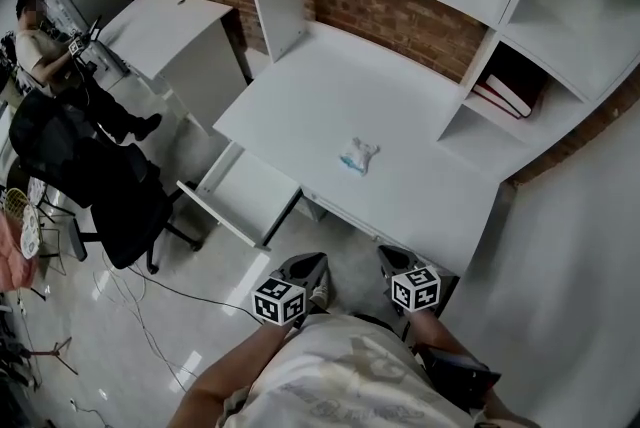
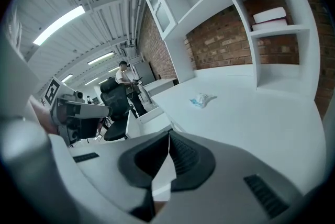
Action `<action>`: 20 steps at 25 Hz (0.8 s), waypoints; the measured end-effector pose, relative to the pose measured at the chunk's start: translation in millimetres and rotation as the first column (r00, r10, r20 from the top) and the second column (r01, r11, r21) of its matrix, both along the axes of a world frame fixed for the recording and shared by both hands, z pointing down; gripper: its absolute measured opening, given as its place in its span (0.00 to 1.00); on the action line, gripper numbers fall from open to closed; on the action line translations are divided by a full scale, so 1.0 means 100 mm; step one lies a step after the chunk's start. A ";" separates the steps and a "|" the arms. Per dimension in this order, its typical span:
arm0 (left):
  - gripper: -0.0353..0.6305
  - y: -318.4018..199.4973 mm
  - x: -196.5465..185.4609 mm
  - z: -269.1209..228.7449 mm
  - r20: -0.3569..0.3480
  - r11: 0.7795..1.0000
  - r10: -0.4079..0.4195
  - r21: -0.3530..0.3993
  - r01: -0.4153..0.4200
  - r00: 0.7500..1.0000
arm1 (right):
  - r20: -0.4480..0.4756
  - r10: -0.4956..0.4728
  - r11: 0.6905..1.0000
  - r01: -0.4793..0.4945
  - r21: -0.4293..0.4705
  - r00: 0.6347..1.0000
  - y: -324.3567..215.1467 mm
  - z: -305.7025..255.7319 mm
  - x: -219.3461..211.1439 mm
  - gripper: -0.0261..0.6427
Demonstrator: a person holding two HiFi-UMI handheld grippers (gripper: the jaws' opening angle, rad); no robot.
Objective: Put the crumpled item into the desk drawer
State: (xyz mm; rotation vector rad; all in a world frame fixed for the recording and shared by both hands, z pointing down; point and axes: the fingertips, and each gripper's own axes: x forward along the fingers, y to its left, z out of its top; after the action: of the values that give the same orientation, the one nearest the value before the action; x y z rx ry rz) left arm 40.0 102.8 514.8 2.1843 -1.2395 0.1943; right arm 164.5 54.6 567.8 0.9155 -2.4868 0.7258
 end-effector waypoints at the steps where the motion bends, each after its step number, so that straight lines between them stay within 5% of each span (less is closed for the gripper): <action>1: 0.09 -0.04 0.00 0.01 0.000 1.000 0.008 -0.004 -0.008 1.000 | -0.001 0.004 1.000 -0.004 0.000 1.000 -0.04 0.00 -0.02 0.07; 20: 0.09 -0.94 -0.18 -0.09 -0.029 0.973 0.230 0.042 -0.229 0.973 | -0.049 0.234 0.972 -0.233 0.024 0.971 -0.60 -0.11 -0.06 0.07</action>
State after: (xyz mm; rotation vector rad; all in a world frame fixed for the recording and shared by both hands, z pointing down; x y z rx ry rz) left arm 21.5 8.4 505.4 2.3528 -0.9772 0.2282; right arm 158.6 -5.4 556.3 1.2332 -2.3681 0.7440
